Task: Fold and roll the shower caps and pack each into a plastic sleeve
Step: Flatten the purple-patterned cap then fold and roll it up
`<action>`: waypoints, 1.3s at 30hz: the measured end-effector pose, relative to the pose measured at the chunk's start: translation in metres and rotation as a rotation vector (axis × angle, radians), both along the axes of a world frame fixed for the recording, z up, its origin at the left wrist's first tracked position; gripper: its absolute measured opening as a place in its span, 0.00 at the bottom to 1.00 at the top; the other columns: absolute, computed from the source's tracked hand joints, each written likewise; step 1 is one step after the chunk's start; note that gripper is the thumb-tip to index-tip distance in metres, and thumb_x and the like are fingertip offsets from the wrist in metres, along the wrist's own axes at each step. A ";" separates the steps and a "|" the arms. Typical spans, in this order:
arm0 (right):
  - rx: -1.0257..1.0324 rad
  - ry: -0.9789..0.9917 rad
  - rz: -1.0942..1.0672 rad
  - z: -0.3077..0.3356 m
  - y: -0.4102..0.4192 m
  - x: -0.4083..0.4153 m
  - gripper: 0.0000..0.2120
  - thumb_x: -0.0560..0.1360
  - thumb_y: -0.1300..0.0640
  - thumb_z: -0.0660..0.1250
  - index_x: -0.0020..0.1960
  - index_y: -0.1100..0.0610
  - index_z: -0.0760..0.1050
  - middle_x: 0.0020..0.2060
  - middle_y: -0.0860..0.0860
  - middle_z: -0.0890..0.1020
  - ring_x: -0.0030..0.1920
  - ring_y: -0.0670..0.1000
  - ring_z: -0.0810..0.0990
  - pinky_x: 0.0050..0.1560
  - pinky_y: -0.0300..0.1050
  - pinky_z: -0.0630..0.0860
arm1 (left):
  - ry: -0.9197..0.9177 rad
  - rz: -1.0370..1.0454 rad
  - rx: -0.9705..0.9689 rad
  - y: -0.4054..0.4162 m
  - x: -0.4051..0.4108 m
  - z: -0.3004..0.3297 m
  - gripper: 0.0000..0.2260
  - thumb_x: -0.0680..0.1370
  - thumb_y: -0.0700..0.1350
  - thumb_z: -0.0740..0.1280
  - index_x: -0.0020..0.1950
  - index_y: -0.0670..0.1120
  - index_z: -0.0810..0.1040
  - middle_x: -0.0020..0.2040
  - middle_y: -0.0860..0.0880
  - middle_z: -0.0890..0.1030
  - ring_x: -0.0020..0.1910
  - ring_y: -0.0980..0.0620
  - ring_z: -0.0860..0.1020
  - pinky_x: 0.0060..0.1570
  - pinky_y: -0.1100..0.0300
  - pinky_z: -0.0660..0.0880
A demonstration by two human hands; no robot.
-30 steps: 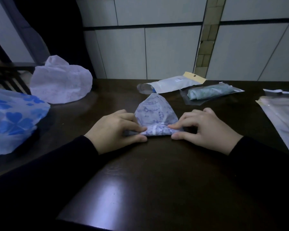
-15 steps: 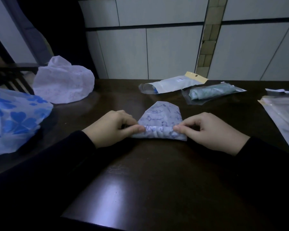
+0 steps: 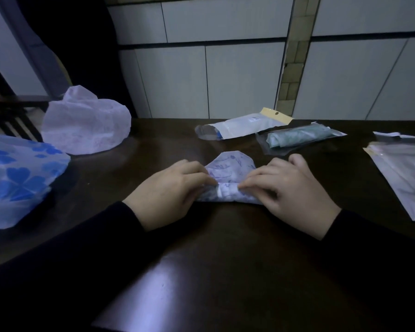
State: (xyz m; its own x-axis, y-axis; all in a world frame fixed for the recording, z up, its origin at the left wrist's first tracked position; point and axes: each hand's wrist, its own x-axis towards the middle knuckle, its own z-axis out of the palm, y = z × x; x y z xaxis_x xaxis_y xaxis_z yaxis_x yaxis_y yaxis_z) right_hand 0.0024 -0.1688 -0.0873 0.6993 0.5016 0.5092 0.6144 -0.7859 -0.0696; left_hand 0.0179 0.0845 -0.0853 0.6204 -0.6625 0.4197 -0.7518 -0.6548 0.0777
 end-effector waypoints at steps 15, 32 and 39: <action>-0.106 0.061 -0.108 0.004 -0.006 -0.003 0.19 0.71 0.35 0.58 0.53 0.40 0.82 0.46 0.37 0.83 0.45 0.45 0.71 0.45 0.45 0.52 | 0.329 -0.014 -0.220 0.013 0.012 -0.005 0.17 0.72 0.58 0.72 0.55 0.51 0.84 0.51 0.55 0.81 0.49 0.56 0.80 0.46 0.56 0.77; 0.210 0.409 -0.199 0.010 -0.004 -0.009 0.07 0.75 0.41 0.64 0.43 0.39 0.80 0.32 0.35 0.73 0.45 0.30 0.68 0.53 0.41 0.60 | 0.494 0.093 -0.306 0.007 0.002 0.008 0.03 0.74 0.52 0.72 0.46 0.56 0.81 0.37 0.56 0.82 0.36 0.59 0.79 0.41 0.62 0.76; 0.102 0.221 -0.275 0.006 -0.001 -0.008 0.15 0.71 0.33 0.57 0.46 0.37 0.78 0.45 0.35 0.74 0.50 0.40 0.69 0.54 0.45 0.60 | 0.288 0.060 -0.232 0.003 0.002 0.006 0.08 0.75 0.47 0.72 0.48 0.61 0.79 0.49 0.58 0.77 0.46 0.56 0.78 0.44 0.67 0.73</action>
